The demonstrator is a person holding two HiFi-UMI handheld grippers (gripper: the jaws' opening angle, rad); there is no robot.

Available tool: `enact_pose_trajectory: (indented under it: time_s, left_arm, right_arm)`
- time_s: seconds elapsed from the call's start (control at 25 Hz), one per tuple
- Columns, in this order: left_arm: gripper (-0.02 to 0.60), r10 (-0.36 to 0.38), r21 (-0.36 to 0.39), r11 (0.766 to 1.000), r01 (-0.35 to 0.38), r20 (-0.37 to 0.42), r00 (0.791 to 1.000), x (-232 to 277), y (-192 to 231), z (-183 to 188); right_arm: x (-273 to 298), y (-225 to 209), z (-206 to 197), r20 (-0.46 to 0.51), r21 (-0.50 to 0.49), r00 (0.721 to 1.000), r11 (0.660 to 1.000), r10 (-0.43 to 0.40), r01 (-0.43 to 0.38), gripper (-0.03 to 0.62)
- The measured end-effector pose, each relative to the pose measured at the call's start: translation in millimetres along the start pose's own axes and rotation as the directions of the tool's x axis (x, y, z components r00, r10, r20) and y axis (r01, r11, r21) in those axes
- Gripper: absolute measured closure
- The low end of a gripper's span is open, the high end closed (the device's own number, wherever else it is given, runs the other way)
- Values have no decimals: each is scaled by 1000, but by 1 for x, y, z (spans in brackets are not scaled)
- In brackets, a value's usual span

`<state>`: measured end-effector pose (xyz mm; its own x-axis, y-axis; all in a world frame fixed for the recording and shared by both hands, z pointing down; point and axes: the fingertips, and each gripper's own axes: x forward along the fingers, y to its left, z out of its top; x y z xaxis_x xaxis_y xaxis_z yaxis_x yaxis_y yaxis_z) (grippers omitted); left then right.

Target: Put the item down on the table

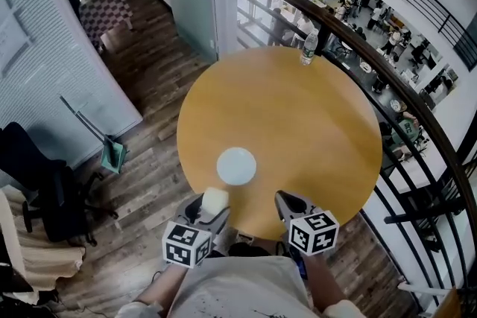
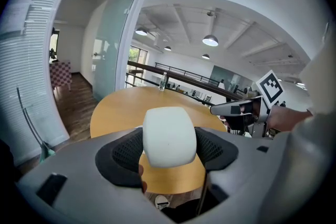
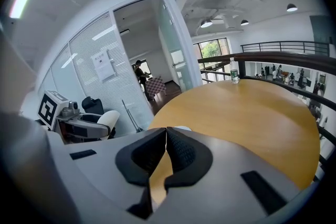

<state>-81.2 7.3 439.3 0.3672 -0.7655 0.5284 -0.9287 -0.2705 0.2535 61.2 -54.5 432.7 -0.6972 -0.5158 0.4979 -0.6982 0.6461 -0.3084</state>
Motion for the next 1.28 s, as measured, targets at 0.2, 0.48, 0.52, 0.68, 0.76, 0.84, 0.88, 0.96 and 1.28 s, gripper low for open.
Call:
enact_pose_trajectory:
  time_s: [0.2, 0.48, 0.52, 0.68, 0.76, 0.84, 0.88, 0.96, 1.28]
  left_arm:
    - [262, 2, -3, 1000, -2, -12, 1000, 15, 5, 10]
    - [262, -26, 13, 1000, 27, -46, 999, 26, 16, 18]
    - [262, -33, 17, 999, 34, -54, 998, 28, 17, 18]
    - [262, -61, 37, 997, 64, -83, 995, 32, 22, 22]
    - [262, -67, 48, 996, 72, -89, 994, 35, 27, 24]
    - [262, -73, 50, 996, 77, -94, 993, 39, 30, 26]
    - [262, -76, 50, 995, 81, -97, 992, 41, 31, 27]
    - [262, -83, 49, 995, 88, -106, 991, 46, 32, 27]
    - [262, -106, 52, 992, 114, -132, 985, 67, 43, 33]
  right_arm:
    - [11, -14, 8, -7, 4, 1000, 1000, 7, -7, 569]
    - [18, -20, 13, -8, 37, 1000, 999, -24, 25, 569]
    - [18, -21, 12, -7, 46, 999, 998, -34, 34, 569]
    - [18, -22, 13, -4, 78, 998, 995, -69, 69, 569]
    - [21, -23, 14, -5, 82, 997, 993, -81, 81, 569]
    - [24, -24, 14, -8, 81, 996, 992, -93, 94, 569]
    - [26, -26, 14, -9, 81, 995, 992, -99, 99, 569]
    - [28, -28, 13, -13, 88, 994, 990, -109, 109, 569]
    - [43, -40, 17, -21, 118, 990, 983, -140, 141, 569]
